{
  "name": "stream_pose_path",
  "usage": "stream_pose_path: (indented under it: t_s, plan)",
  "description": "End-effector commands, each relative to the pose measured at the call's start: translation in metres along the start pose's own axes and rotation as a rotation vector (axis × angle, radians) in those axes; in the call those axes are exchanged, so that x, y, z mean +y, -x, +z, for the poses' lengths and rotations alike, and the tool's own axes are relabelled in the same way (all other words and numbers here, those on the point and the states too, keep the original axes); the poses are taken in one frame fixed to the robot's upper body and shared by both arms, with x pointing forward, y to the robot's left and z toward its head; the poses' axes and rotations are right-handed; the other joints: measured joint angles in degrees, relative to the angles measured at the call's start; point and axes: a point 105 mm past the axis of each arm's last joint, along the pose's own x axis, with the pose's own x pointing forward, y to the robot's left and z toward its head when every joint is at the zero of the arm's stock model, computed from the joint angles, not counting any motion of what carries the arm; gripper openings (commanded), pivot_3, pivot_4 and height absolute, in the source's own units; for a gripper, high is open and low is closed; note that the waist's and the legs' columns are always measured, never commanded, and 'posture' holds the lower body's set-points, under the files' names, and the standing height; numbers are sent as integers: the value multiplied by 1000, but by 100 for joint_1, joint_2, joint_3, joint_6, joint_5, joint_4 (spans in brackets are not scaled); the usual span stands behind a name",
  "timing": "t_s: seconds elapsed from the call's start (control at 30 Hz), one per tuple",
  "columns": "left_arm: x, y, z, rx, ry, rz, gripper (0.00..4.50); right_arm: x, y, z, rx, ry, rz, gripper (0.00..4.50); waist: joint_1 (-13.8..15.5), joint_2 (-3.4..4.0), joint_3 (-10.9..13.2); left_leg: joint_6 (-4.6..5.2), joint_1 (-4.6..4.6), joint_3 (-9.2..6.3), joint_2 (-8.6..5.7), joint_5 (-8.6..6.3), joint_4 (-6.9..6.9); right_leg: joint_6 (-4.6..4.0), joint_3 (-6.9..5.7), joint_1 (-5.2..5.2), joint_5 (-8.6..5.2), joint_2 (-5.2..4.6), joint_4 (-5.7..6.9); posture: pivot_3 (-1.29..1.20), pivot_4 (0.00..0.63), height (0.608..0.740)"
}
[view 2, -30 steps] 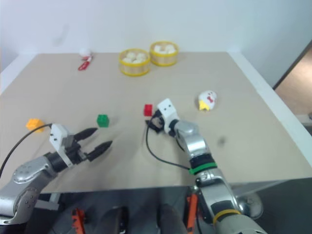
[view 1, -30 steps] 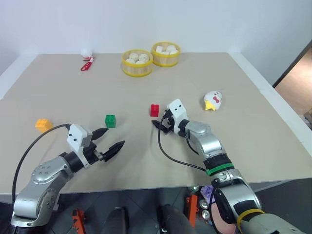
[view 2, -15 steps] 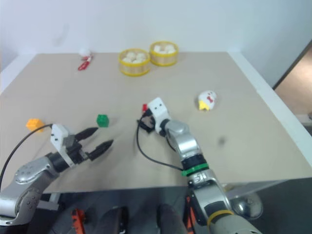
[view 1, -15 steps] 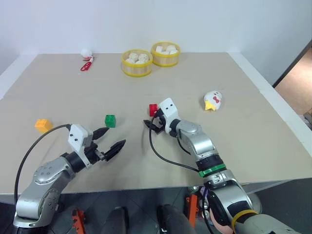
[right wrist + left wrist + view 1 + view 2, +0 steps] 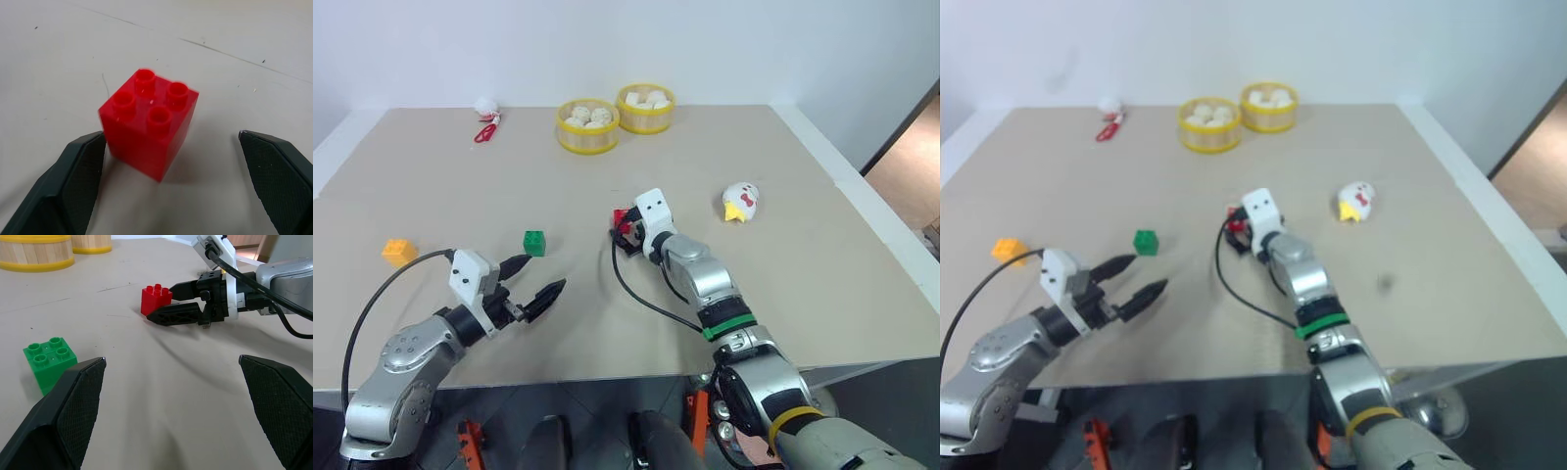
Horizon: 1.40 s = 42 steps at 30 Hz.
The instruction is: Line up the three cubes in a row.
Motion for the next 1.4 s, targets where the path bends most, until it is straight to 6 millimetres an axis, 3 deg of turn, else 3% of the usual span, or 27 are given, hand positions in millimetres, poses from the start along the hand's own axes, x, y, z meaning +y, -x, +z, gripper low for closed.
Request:
stream_pose_path:
  t_s: [0.03, 0.23, 0.37, 0.57, 0.77, 1.03, 1.17, 1.3, 1.4]
  plan:
    - [-5, 0, 13, -48, -31, -11, 4500, 0, -3, 19, -58, -14, -11, 4465, 0, 0, 0, 0, 0, 0, 0, 0, 0, 0, 0, 0, 0, 0, 0, 0, 150, 740]
    - [-4, 1, 14, -51, -32, -1, 4500, 3, -3, 17, -56, -19, 0, 4465, -1, 0, 0, 0, 0, 0, 0, 0, -2, 0, 0, 0, 0, 0, 0, 0, 150, 740]
    - [-4, 1, 14, -54, -31, 5, 4500, 3, -3, 17, -58, -18, 5, 3370, 0, 0, 0, 0, 0, -1, 0, 0, -2, 0, 0, 0, 0, 0, 0, 0, 150, 740]
    - [-4, 4, 13, -54, -30, 15, 4500, 3, -5, 19, -64, -11, 10, 1230, -1, 0, 0, 0, 0, -1, 0, 0, -7, -1, 0, -1, -1, 0, -2, 0, 150, 740]
    - [-2, 6, 13, -51, -31, 24, 4500, 1, -5, 22, -84, 22, 17, 1177, -2, 0, 0, 0, 1, -1, 0, 0, -8, -3, -1, -2, -2, 0, -2, 0, 150, 740]
    - [4, 15, 4, -5, -36, 21, 4500, -14, 9, 45, -229, 80, 129, 1177, -2, 0, 0, 0, 1, 0, -1, 0, -21, -6, 0, -4, -4, 0, -7, 0, 150, 740]
    - [5, 27, -3, 25, -49, -46, 4500, -11, 44, 47, -286, 173, 453, 1177, 6, 2, 1, 0, 5, 0, -1, 0, -34, -14, -1, -5, -10, 2, -8, 0, 150, 740]
    - [3, 34, -1, 28, -74, -116, 4500, 0, 85, 25, -217, 280, 764, 1177, 21, 0, 0, -8, 8, -2, -3, -5, -49, -19, -8, -3, -31, -4, -9, 0, 150, 740]
    - [0, 35, -5, 65, -111, -176, 4500, 1, 103, 19, -173, 264, 880, 1177, 0, 1, 1, -14, 17, 1, 0, -8, -59, -26, -7, -4, -36, 0, -8, 0, 150, 740]
